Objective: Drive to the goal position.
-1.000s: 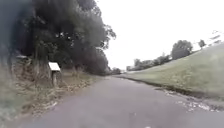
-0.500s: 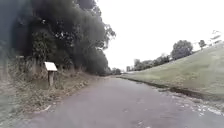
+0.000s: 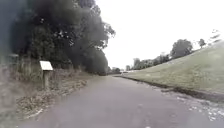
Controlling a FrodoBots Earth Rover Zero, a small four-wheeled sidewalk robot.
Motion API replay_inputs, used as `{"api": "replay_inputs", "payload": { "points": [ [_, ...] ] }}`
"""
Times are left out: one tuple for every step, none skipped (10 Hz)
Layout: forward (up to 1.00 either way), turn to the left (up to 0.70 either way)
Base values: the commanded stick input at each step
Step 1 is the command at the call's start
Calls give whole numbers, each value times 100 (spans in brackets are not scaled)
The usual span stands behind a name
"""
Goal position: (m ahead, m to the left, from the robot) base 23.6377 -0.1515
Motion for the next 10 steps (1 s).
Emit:
{"api": "replay_inputs", "payload": {
  "points": [
    [45, 0],
    [45, 0],
    [45, 0],
    [45, 0],
    [45, 0],
    [45, 0],
    [45, 0],
    [45, 0],
    [45, 0],
    [45, 0]
  ]
}}
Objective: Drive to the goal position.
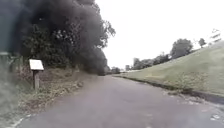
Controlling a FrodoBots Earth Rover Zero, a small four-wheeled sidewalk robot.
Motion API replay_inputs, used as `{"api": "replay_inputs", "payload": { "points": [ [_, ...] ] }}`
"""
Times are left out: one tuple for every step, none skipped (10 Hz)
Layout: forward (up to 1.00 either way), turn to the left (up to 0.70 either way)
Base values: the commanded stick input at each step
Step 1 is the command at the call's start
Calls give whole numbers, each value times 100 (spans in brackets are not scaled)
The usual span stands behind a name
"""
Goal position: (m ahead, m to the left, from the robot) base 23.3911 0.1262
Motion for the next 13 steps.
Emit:
{"api": "replay_inputs", "payload": {
  "points": [
    [45, 0],
    [45, 0],
    [45, 0],
    [45, 0],
    [45, 0],
    [45, 0],
    [45, 0],
    [45, 0],
    [45, 0],
    [45, 0],
    [45, 0],
    [45, 0],
    [45, 0]
  ]
}}
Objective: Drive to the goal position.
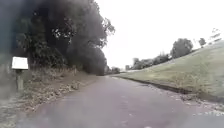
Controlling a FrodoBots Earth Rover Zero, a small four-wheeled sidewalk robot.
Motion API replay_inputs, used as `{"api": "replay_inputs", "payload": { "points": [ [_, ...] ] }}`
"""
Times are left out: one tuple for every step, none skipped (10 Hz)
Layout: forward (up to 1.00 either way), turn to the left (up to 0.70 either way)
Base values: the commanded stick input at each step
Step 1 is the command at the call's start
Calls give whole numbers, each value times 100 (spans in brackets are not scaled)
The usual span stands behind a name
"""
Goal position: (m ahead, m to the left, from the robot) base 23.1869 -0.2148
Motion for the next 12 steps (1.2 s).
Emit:
{"api": "replay_inputs", "payload": {
  "points": [
    [45, 0],
    [45, 0],
    [45, 0],
    [45, 0],
    [45, 0],
    [45, 0],
    [45, 0],
    [45, 0],
    [45, 0],
    [45, 0],
    [45, 0],
    [45, 0]
  ]
}}
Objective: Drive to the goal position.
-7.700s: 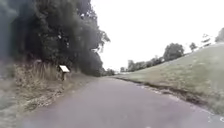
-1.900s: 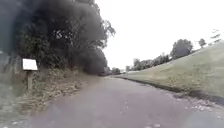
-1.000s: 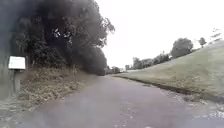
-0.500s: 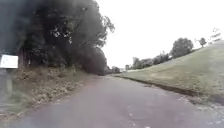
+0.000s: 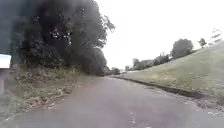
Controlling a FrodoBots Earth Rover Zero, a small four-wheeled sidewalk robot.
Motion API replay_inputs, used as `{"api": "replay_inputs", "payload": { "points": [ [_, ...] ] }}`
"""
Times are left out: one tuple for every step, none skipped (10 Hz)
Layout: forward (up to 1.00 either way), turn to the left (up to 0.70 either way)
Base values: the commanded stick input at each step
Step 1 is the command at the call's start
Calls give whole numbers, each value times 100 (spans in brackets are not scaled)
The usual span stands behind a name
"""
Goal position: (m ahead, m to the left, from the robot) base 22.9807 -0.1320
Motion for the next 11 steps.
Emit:
{"api": "replay_inputs", "payload": {
  "points": [
    [45, 0],
    [45, 0],
    [45, 0],
    [45, 0],
    [45, 0],
    [45, 0],
    [45, 0],
    [45, 0],
    [45, 0],
    [45, 0],
    [45, 0]
  ]
}}
